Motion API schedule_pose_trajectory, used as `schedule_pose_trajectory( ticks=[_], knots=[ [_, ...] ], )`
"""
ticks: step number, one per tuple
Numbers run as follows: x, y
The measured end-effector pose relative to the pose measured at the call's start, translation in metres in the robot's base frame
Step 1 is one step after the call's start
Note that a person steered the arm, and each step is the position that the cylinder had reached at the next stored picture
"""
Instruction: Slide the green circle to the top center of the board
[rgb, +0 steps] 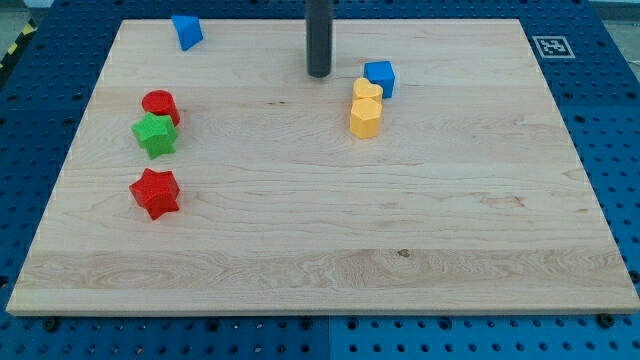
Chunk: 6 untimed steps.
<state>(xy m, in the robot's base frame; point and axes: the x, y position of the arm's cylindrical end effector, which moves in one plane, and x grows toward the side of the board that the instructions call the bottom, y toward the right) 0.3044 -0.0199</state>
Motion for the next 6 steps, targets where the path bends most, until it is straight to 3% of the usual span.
schedule_pose_trajectory(
  ticks=[1, 3, 6],
  knots=[
    [-0.003, -0.031],
    [-0.024, 0.013],
    [-0.028, 0.029]
  ],
)
